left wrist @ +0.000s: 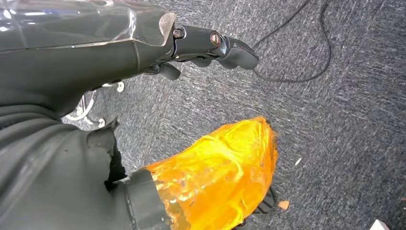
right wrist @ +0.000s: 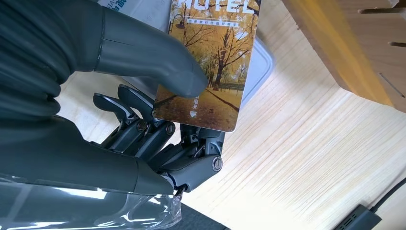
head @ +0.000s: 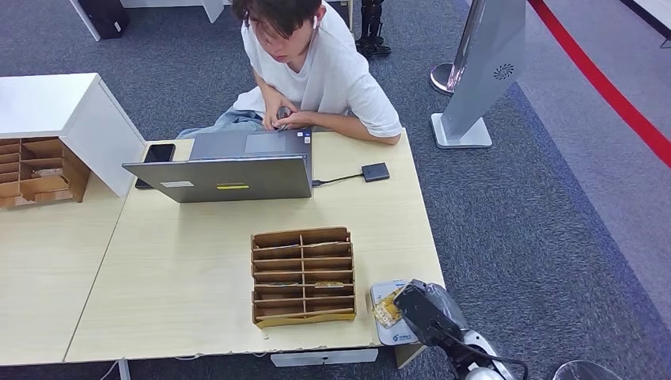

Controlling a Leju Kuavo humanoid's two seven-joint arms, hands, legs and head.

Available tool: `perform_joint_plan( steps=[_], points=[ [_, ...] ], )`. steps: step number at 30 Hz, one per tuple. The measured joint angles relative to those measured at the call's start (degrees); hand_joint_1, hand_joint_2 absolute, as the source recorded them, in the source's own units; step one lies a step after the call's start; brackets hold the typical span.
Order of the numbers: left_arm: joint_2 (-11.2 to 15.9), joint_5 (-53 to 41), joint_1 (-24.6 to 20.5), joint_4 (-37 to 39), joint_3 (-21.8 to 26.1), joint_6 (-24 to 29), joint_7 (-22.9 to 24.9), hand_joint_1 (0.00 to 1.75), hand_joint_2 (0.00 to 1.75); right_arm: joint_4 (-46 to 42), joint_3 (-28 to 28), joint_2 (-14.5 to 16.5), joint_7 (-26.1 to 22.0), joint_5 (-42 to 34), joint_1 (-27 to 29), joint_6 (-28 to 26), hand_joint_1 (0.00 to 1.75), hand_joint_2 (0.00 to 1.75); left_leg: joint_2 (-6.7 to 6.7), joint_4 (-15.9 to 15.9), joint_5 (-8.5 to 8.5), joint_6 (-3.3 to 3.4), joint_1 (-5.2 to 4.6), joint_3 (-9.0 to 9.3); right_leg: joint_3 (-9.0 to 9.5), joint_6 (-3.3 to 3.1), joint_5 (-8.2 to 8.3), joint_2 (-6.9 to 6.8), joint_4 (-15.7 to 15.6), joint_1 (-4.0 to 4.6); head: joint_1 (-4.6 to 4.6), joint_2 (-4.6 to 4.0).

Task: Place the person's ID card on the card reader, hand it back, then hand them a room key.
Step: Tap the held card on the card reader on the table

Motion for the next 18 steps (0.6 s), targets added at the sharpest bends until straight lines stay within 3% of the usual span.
perform_joint_plan(
  steps=[18],
  points=[
    [-0.2,-0.5,0.0,0.0,0.0,-0.1,0.2,0.00,0.00,3.3,-0.4,3.0,1.4,4.7,-1.0,-1.2,1.75,1.75,0.01,0.0,0.00,0.00,0.00,0.05,0.04,0.00,0.00,0.01,0.0,0.00,0.00,0.00]
  ],
)
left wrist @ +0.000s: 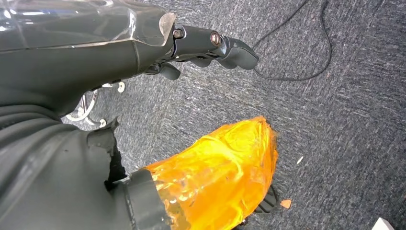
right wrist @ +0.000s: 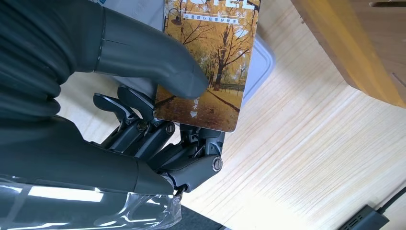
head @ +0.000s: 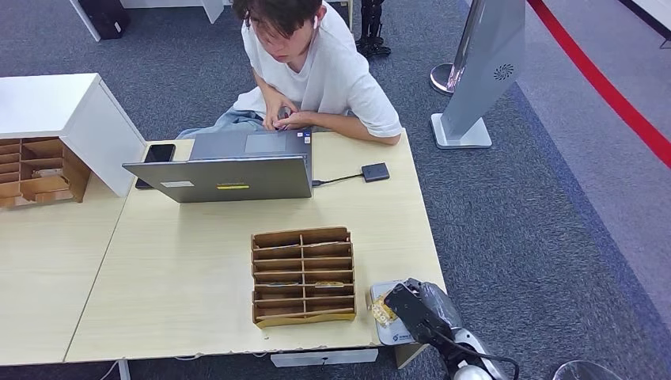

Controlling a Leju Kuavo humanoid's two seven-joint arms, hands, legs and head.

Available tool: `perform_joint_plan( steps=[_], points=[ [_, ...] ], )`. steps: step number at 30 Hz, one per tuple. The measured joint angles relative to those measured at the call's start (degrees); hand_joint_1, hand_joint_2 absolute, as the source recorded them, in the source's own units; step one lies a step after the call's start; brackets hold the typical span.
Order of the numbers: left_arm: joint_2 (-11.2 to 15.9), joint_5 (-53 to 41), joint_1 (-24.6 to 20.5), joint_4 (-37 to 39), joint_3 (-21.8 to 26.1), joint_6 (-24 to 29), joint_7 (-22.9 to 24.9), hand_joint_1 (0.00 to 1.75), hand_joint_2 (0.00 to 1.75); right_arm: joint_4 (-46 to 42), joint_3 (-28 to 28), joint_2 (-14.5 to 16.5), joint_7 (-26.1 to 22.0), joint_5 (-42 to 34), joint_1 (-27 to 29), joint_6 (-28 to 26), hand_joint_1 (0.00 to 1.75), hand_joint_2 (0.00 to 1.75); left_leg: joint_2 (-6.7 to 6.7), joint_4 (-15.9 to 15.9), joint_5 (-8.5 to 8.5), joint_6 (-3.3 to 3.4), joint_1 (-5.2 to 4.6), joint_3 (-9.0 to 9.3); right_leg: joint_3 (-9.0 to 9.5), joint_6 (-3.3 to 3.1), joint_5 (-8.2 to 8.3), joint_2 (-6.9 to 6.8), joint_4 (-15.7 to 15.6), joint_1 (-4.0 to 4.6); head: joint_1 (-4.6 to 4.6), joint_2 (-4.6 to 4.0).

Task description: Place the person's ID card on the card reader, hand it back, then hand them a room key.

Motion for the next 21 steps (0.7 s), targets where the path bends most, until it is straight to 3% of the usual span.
perform_joint_plan(
  steps=[21],
  points=[
    [0.0,0.0,0.0,0.0,0.0,-0.2,0.1,0.00,0.00,0.7,-0.4,0.7,0.0,0.6,-0.3,-0.1,1.75,1.75,0.01,0.0,0.00,0.00,0.00,0.10,0.10,0.00,0.00,0.01,0.0,0.00,0.00,0.00]
  ],
)
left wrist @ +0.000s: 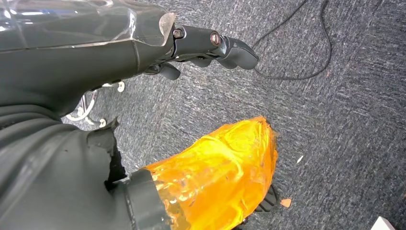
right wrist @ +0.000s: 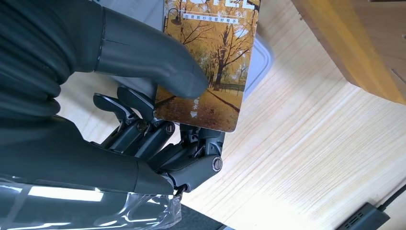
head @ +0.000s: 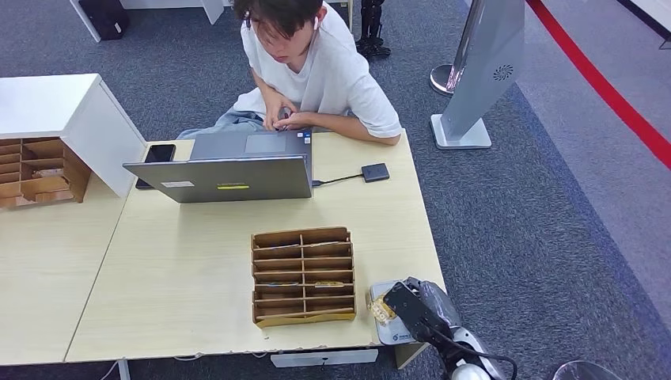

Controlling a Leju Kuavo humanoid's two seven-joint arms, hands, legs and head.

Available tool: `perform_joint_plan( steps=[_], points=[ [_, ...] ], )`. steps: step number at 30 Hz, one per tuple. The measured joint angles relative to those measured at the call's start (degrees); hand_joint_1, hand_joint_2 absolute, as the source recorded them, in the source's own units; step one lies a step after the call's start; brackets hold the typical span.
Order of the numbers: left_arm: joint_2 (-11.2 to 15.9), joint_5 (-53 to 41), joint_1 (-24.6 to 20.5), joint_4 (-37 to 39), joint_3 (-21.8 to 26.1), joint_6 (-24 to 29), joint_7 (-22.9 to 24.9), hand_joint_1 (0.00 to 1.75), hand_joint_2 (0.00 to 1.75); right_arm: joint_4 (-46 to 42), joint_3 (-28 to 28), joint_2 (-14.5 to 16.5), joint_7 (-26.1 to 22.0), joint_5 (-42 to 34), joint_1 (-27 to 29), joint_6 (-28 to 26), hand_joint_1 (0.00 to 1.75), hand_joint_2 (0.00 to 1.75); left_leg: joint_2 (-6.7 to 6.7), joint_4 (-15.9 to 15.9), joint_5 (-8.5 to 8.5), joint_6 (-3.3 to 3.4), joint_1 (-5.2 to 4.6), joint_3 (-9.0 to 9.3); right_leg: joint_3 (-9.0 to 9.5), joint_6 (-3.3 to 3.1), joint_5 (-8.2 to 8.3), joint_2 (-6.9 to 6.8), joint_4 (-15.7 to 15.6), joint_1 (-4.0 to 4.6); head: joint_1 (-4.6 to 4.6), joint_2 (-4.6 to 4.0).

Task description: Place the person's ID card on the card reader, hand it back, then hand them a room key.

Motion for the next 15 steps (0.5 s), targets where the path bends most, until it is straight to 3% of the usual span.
perform_joint_plan(
  steps=[15],
  points=[
    [0.0,0.0,0.0,0.0,0.0,-0.3,0.1,0.00,0.00,0.1,-0.3,0.3,0.1,0.5,-0.1,0.4,1.75,1.75,0.00,0.0,0.00,0.00,0.00,0.03,0.03,0.00,0.00,0.00,0.0,0.00,0.00,0.00]
  ],
)
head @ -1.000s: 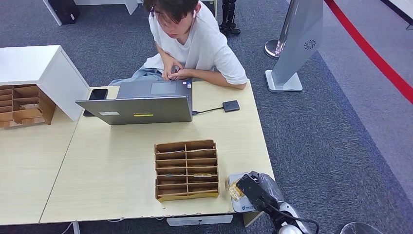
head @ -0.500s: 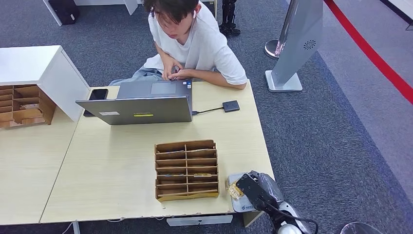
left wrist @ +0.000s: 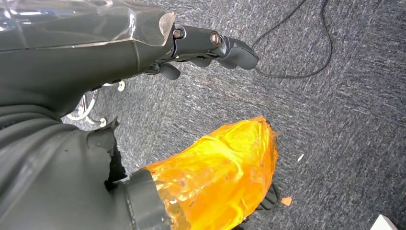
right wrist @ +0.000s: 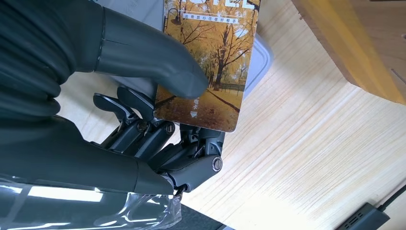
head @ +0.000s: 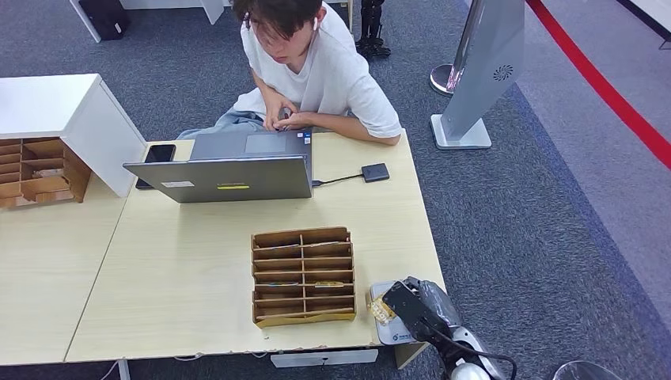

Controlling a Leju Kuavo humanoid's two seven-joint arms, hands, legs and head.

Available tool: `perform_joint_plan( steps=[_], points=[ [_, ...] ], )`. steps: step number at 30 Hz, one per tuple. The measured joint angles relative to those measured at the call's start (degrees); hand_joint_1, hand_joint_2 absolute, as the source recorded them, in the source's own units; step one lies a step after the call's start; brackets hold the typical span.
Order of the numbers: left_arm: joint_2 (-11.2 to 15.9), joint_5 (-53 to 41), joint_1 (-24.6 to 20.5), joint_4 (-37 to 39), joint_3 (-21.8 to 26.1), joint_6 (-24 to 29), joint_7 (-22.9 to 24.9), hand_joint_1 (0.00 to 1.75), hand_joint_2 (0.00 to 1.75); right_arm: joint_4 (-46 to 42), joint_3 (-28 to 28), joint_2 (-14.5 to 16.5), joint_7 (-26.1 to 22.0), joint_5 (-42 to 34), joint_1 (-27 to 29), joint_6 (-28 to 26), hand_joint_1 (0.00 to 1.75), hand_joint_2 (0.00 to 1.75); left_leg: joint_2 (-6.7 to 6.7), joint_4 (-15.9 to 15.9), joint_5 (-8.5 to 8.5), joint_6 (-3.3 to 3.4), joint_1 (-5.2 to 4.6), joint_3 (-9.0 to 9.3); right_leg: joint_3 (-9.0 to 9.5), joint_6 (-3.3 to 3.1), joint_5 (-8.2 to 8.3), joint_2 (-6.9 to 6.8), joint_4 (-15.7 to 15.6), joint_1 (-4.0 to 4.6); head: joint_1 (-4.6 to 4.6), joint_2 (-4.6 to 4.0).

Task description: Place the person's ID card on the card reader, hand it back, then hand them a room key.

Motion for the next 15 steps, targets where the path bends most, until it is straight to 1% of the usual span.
perform_joint_plan(
  steps=[15],
  points=[
    [0.0,-0.1,0.0,0.0,0.0,0.0,0.0,0.00,0.00,0.0,-0.2,0.1,0.0,0.1,-0.1,0.1,1.75,1.75,0.00,0.0,0.00,0.00,0.00,0.00,0.01,0.00,0.00,0.00,0.0,0.00,0.01,0.00]
  ],
)
